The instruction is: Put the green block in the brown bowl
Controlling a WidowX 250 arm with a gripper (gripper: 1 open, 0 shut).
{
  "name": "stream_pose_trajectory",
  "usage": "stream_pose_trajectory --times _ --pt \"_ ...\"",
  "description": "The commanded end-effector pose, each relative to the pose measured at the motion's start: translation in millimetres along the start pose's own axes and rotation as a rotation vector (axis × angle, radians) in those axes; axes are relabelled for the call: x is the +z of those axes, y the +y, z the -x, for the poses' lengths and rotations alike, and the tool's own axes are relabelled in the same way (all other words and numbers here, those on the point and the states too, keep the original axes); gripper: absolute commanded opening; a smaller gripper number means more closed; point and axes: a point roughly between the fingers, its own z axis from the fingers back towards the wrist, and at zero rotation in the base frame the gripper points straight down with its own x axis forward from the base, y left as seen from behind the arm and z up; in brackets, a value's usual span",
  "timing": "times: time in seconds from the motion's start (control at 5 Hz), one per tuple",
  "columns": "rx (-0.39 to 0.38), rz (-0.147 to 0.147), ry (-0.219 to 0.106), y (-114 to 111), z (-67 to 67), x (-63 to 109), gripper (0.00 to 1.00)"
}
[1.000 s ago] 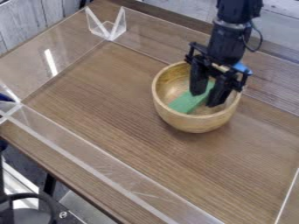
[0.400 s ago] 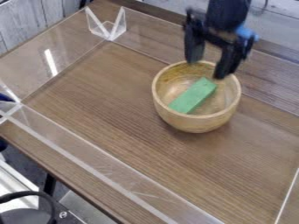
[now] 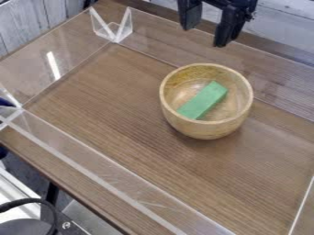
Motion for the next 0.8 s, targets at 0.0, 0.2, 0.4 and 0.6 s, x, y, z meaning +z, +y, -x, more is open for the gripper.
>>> stream_pose_trajectory --times 0.0,0.2,0.4,0.6 --pt "0.033 -0.035 -0.071 31 9.2 7.8 1.0" --pt "0.068 -0.061 -0.081 71 28.6 -3.6 1.0" --pt "0.026 -0.103 -0.112 108 40.2 -10.3 1.0" --pt "-0.023 -0.155 -0.142 132 43.0 -25.5 1.0"
